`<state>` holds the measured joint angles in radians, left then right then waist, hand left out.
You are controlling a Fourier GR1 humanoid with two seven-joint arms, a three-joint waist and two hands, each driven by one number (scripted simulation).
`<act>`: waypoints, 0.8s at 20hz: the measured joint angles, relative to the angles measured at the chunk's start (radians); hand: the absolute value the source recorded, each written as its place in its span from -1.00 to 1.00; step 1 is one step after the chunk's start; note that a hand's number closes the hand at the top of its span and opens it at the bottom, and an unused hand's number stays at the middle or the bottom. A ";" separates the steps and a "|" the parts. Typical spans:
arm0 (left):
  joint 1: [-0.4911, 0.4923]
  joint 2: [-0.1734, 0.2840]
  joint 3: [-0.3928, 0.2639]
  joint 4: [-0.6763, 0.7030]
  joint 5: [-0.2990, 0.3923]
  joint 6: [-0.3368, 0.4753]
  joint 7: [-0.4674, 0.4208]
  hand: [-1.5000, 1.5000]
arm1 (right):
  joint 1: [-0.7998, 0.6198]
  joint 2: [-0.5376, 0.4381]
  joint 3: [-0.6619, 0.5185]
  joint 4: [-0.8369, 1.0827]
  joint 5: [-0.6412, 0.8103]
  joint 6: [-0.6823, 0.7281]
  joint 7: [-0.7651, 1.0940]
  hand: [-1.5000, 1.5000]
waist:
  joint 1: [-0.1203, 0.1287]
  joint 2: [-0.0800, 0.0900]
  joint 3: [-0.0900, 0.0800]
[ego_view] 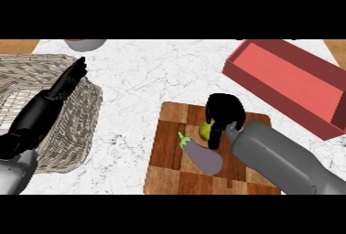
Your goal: Pick the pear from the cutting board and place it in the cardboard box
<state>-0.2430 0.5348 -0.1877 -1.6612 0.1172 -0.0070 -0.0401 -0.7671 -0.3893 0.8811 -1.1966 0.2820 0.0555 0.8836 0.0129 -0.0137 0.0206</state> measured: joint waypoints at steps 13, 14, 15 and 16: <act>-0.004 -0.011 0.012 0.000 -0.012 -0.014 0.013 0.00 | -0.197 -0.014 -0.017 -0.076 0.214 -0.164 -0.505 1.00 | -0.002 0.005 0.001; 0.001 -0.008 0.019 0.002 -0.011 -0.018 0.011 0.00 | -0.193 -0.027 -0.034 -0.098 0.219 -0.174 -0.504 1.00 | -0.007 0.003 0.002; 0.004 -0.011 0.018 -0.005 -0.014 -0.015 0.016 0.00 | -0.191 -0.031 -0.057 -0.108 0.224 -0.194 -0.495 1.00 | -0.010 0.002 0.001; 0.006 -0.010 0.023 -0.006 -0.012 -0.018 0.017 0.00 | -0.201 -0.039 -0.085 -0.119 0.226 -0.201 -0.478 1.00 | -0.013 0.001 0.001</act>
<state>-0.2368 0.5250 -0.1646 -1.6669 0.1055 -0.0246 -0.0234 -0.9678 -0.4284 0.7965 -1.3151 0.5082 -0.1454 0.4056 -0.0002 -0.0122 0.0211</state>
